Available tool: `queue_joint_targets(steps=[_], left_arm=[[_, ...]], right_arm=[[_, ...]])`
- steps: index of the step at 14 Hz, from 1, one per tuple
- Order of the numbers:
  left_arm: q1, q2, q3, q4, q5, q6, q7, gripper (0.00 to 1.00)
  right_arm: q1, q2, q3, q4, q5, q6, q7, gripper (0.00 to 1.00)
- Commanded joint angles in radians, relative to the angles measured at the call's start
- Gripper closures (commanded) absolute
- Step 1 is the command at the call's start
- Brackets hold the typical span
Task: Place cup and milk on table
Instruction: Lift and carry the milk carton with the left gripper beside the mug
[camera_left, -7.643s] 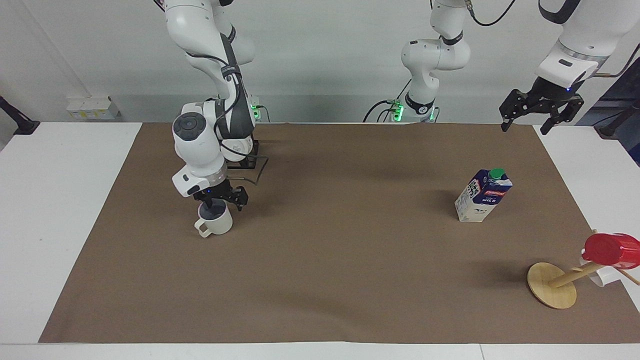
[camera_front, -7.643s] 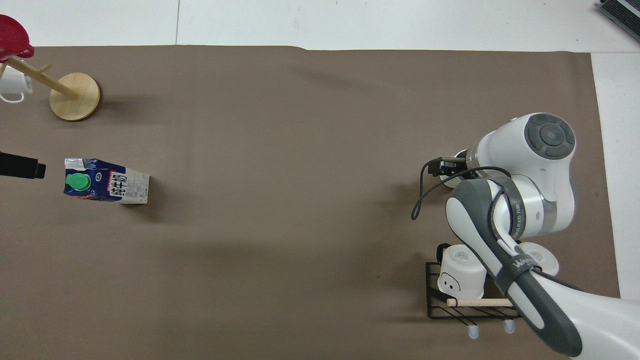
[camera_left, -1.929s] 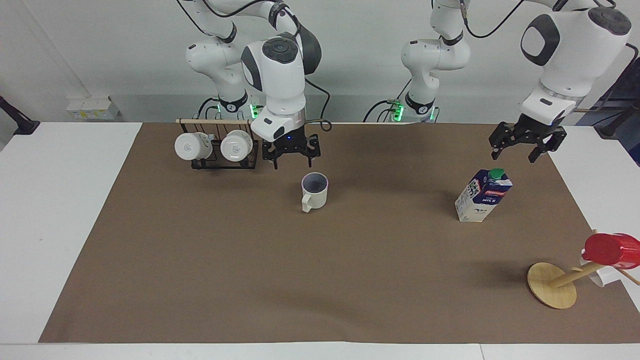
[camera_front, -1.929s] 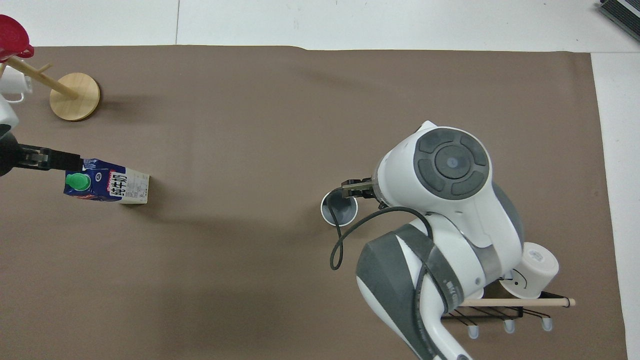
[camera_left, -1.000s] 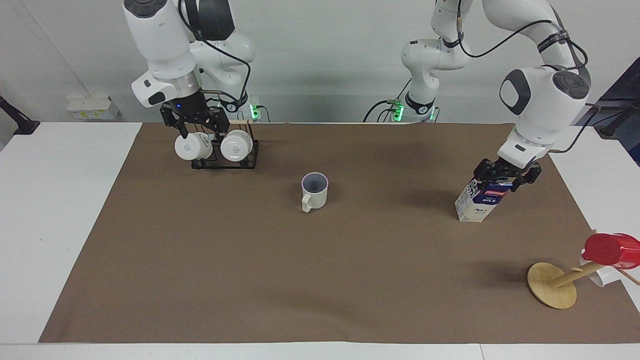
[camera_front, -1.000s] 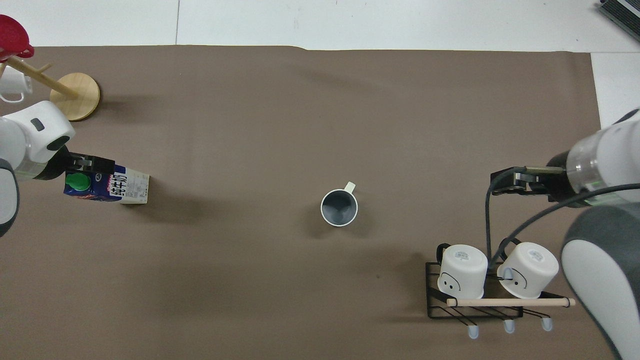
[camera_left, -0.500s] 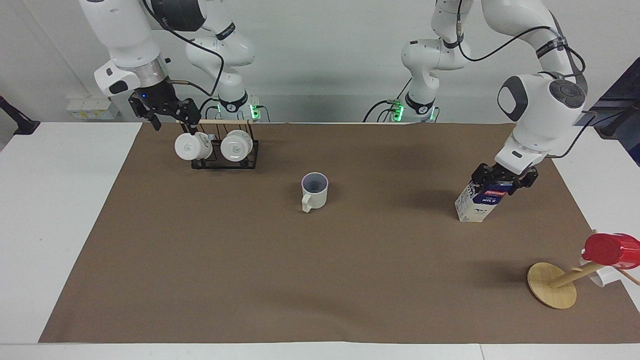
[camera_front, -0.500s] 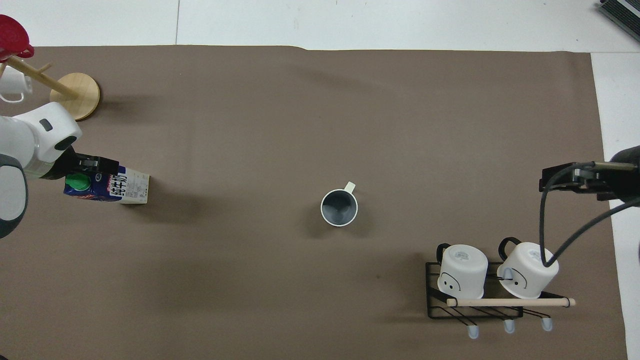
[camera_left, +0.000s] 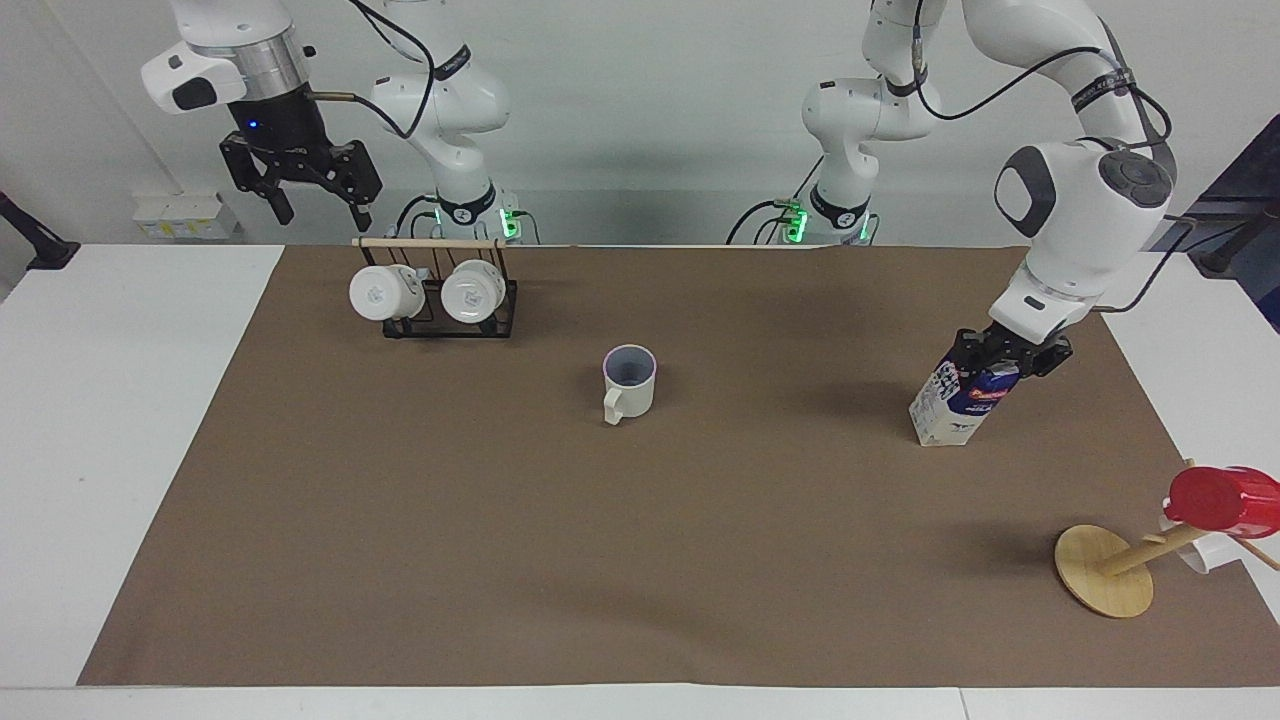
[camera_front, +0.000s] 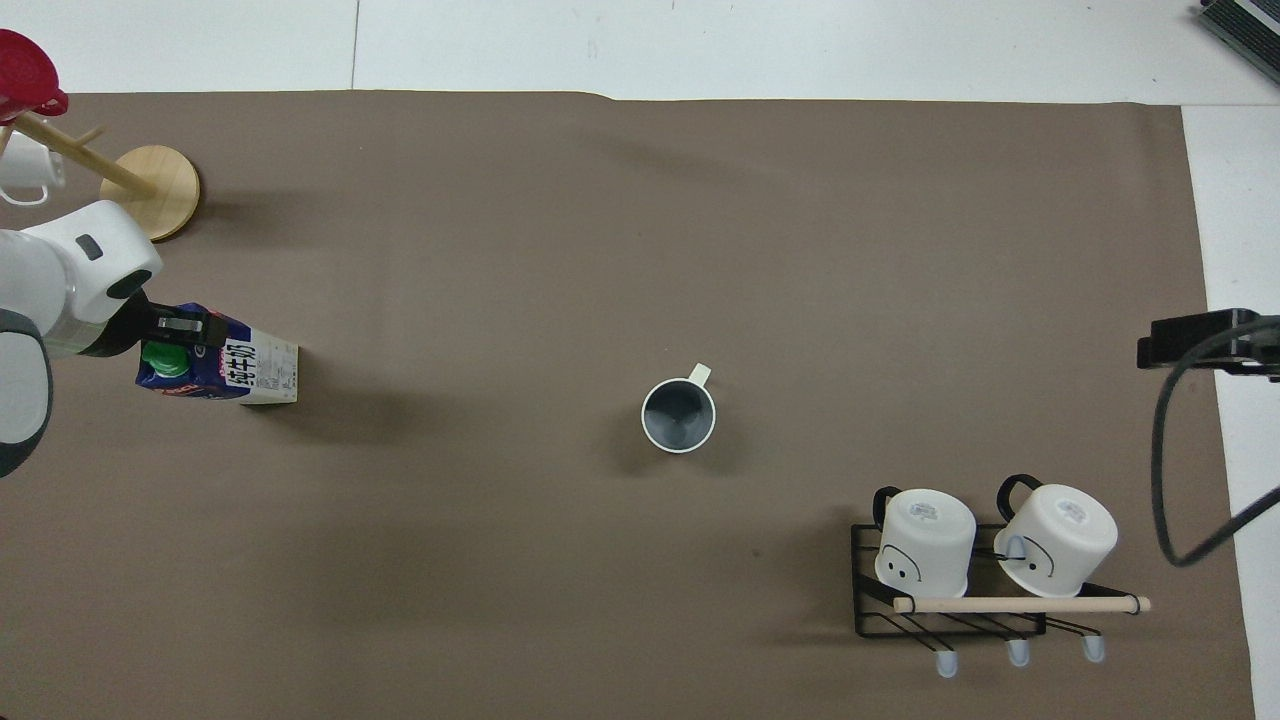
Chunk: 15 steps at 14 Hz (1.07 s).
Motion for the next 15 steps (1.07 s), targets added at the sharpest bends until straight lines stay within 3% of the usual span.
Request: queue_joint_targets(steps=[1,6,15], left_arm=[[-0.009,-0.027,0.005,-0.002,-0.004,-0.003,-0.004,0.44],[-0.092,-0.037,-0.010,0.016,-0.003,-0.032,-0.113,0.43],[-0.463,-0.015,-0.010,0.052,-0.003,-0.010,-0.571,0.43]], right_arm=[[-0.012,0.015,0.008,0.022,0.007,-0.019,-0.030,0.00],[-0.012,0.004,0.007,-0.014,0.007,-0.028,-0.025,0.00],[-0.012,0.005,0.007,-0.016,0.006,-0.044,-0.035,0.00]])
